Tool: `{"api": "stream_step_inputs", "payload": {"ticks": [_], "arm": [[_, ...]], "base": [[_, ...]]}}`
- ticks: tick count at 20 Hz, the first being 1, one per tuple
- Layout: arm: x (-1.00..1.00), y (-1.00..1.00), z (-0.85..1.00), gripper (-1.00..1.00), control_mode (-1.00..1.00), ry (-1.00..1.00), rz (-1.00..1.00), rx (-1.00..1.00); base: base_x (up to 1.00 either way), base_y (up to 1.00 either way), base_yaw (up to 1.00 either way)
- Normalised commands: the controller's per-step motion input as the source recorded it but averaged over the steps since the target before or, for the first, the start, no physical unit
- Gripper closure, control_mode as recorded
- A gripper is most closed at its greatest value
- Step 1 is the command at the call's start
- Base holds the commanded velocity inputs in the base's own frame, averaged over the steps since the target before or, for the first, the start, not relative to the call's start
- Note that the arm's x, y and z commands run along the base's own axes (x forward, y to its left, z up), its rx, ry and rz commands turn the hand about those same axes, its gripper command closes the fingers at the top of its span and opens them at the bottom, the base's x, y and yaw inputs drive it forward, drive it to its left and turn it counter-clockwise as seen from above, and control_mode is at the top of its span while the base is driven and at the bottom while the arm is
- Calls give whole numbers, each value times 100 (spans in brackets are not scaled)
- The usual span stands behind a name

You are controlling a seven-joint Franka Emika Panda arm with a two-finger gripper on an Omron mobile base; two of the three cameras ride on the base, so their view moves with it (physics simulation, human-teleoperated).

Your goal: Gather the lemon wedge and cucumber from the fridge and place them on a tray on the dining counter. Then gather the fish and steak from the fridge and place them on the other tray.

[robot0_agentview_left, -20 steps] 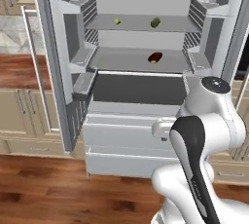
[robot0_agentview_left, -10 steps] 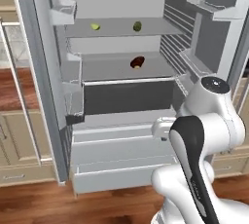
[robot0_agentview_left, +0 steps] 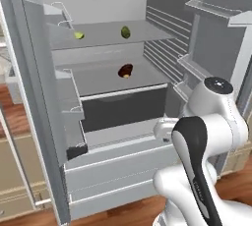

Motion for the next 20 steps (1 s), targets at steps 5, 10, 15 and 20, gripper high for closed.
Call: {"api": "stream_step_inputs", "payload": {"ticks": [5, 10, 15, 20], "arm": [[0, 0, 0, -100, 100, 0, 0, 0], [0, 0, 0, -100, 100, 0, 0, 0], [0, 0, 0, -100, 100, 0, 0, 0], [0, 0, 0, -100, 100, 0, 0, 0]], "base": [[48, 44, -25], [60, 23, -6], [64, 2, 7], [64, 0, 12]]}}
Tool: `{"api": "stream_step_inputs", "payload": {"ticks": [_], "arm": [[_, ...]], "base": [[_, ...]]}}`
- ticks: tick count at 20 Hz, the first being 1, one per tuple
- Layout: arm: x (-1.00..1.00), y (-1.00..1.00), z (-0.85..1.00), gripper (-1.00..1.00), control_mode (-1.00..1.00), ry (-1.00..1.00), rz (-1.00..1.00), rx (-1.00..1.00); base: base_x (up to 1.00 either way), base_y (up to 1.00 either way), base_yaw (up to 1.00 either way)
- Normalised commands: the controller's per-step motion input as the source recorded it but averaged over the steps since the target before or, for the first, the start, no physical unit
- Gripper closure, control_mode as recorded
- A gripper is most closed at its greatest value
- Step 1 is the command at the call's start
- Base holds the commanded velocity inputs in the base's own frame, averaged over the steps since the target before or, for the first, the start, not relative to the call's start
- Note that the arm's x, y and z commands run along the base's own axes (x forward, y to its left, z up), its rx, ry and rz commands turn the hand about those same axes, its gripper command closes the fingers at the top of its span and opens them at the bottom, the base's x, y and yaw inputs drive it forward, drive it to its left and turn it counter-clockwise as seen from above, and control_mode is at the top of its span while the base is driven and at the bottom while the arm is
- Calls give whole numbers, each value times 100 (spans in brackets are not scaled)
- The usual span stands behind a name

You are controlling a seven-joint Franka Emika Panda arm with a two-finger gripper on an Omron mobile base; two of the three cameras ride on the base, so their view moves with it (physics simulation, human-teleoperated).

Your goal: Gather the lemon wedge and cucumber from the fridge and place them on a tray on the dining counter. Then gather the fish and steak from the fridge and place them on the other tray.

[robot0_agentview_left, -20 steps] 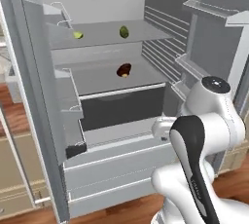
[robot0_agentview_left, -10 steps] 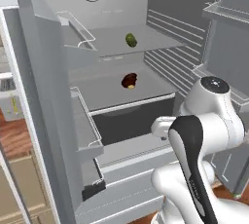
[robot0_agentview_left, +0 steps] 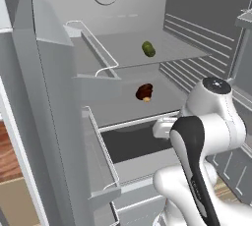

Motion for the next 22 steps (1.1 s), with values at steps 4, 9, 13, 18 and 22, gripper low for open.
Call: {"api": "stream_step_inputs", "payload": {"ticks": [4, 9, 13, 18, 22], "arm": [[0, 0, 0, -100, 100, 0, 0, 0], [48, -19, 28, -100, -100, -2, 7, 0], [60, -32, 40, -100, -100, -2, 1, 0], [70, -9, 5, -100, -100, -2, 0, 0], [56, 0, -22, -100, -100, -2, 1, -1]], "base": [[62, -1, 14], [12, -1, 3], [0, 0, 0], [0, 0, 0], [0, 0, 0]]}}
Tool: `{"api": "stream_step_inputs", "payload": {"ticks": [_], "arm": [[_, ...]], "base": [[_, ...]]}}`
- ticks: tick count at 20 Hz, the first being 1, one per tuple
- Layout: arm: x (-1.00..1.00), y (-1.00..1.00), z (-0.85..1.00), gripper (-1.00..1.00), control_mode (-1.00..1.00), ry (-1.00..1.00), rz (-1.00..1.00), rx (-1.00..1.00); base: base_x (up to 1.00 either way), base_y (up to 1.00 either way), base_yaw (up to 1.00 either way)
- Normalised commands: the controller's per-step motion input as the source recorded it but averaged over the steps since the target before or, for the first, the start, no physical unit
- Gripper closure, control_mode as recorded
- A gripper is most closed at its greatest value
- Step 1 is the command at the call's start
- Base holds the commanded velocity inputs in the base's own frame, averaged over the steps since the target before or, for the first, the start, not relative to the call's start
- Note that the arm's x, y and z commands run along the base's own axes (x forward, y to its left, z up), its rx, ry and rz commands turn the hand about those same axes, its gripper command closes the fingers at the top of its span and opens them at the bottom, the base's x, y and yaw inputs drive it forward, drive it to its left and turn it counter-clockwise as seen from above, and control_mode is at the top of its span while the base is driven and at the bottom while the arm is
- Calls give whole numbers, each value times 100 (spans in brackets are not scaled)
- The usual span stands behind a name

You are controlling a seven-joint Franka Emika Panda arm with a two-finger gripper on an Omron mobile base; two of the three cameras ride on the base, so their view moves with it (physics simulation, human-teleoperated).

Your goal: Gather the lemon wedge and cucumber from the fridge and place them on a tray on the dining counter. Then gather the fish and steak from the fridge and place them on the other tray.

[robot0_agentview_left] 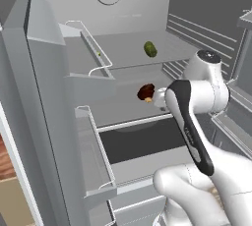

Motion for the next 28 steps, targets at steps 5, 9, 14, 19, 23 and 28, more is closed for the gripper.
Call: {"api": "stream_step_inputs", "payload": {"ticks": [5, 9, 14, 19, 23, 28], "arm": [[46, -7, -45, -100, -100, -15, 2, -9], [58, -2, -30, -100, -100, -19, 4, -9], [70, -2, -4, -100, -100, -6, 4, -1], [65, -2, 3, -100, -100, 2, 0, 0], [56, -3, 0, -100, -100, 7, 0, -1], [50, 0, -2, -100, -100, 8, 0, -3]], "base": [[0, 0, 0], [0, 0, 0], [0, 0, 0], [0, 0, 0], [0, 0, 0], [0, 0, 0]]}}
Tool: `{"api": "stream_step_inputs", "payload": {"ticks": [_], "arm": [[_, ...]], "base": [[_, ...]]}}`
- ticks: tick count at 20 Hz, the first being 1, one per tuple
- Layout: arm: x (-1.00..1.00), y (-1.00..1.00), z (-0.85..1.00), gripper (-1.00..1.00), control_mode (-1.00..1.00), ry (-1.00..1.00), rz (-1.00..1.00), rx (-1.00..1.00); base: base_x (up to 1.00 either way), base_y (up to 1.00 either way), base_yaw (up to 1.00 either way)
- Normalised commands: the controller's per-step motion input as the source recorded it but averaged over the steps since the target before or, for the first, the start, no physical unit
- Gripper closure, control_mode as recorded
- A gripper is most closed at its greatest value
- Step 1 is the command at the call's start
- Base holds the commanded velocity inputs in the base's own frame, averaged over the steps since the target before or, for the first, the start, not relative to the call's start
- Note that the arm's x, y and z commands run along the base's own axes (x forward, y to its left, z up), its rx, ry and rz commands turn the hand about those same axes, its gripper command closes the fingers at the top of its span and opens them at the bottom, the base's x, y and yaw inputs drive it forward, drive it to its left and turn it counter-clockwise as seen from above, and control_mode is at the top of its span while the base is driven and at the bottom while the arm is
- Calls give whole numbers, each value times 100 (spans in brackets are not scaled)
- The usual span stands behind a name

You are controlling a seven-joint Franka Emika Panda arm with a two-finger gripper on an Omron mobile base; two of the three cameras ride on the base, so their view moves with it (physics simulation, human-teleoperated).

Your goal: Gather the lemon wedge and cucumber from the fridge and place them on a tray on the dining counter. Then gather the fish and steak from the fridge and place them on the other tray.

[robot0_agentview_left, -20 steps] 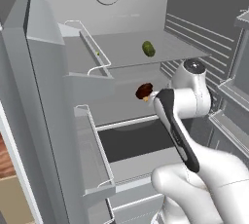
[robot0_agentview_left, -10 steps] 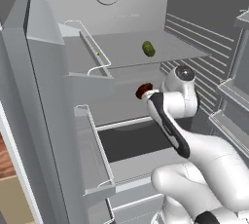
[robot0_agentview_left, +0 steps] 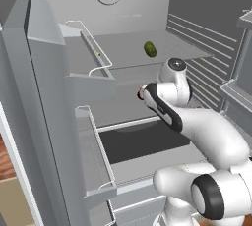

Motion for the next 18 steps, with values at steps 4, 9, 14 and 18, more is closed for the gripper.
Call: {"api": "stream_step_inputs", "payload": {"ticks": [4, 9, 14, 18], "arm": [[35, 0, -18, -100, -100, 6, 0, -4], [9, 0, -31, -100, -100, 0, 0, -5], [0, 8, -26, -100, -100, -5, 0, -4], [1, 9, -1, -100, -100, -9, 0, 0]], "base": [[0, 0, 0], [0, 0, 0], [0, 0, 0], [0, 0, 0]]}}
